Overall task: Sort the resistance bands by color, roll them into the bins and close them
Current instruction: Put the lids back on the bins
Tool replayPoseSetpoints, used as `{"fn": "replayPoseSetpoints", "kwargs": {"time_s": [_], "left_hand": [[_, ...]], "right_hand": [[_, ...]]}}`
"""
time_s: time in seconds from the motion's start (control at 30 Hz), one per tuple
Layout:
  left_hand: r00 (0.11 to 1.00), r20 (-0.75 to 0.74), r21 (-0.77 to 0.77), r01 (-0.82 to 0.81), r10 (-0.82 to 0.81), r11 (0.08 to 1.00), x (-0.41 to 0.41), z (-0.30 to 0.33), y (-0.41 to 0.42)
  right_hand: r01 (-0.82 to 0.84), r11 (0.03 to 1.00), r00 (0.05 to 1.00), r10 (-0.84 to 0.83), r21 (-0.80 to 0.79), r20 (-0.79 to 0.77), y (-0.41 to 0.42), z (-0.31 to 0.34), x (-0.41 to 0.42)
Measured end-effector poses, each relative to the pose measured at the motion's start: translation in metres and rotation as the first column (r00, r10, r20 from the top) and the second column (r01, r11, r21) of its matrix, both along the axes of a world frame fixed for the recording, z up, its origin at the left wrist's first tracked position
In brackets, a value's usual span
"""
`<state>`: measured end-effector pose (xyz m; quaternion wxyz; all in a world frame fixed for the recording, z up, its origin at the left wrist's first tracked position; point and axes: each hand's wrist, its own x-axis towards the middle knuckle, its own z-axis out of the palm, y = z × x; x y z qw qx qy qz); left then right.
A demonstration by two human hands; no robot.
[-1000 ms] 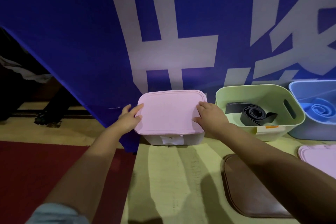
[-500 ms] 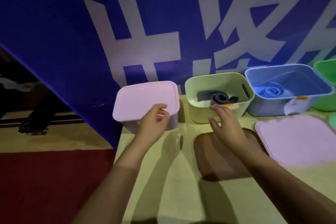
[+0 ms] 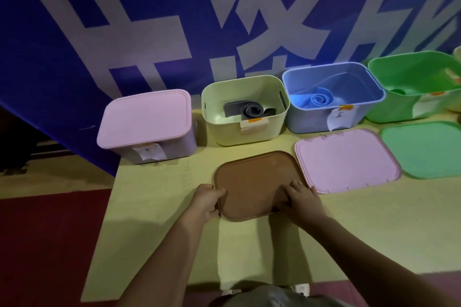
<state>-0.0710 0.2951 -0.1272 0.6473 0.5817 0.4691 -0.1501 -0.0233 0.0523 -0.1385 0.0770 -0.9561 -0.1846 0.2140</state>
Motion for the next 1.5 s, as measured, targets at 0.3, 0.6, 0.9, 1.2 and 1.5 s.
{"fn": "replayPoseSetpoints", "kwargs": {"time_s": [0.3,0.6,0.9,1.2,1.5], "left_hand": [[0.927,0.329,-0.149,-0.138,0.180,0.979,-0.021,0.048,0.019],[0.921,0.358,0.149,0.105,-0.152,0.983,-0.014,0.093,0.032],[0.800,0.597,-0.143,0.036,0.057,0.989,0.008,0.107,0.016],[0.793,0.595,-0.064,-0.115,0.130,0.991,0.079,0.138,0.027],[0.885,0.465,0.190,-0.141,0.037,0.972,0.143,0.107,0.047]], "right_hand": [[-0.031,0.937,0.999,0.043,0.347,-0.027,-0.024,0.026,-0.002],[0.444,0.251,0.870,-0.350,0.860,-0.347,-0.012,0.107,0.028],[0.545,0.050,0.773,-0.416,0.837,-0.478,-0.008,0.154,0.096],[0.529,0.257,0.819,-0.405,0.809,-0.407,0.011,0.133,0.128],[0.387,0.590,0.894,-0.427,0.709,-0.132,0.043,0.131,0.175]]}}
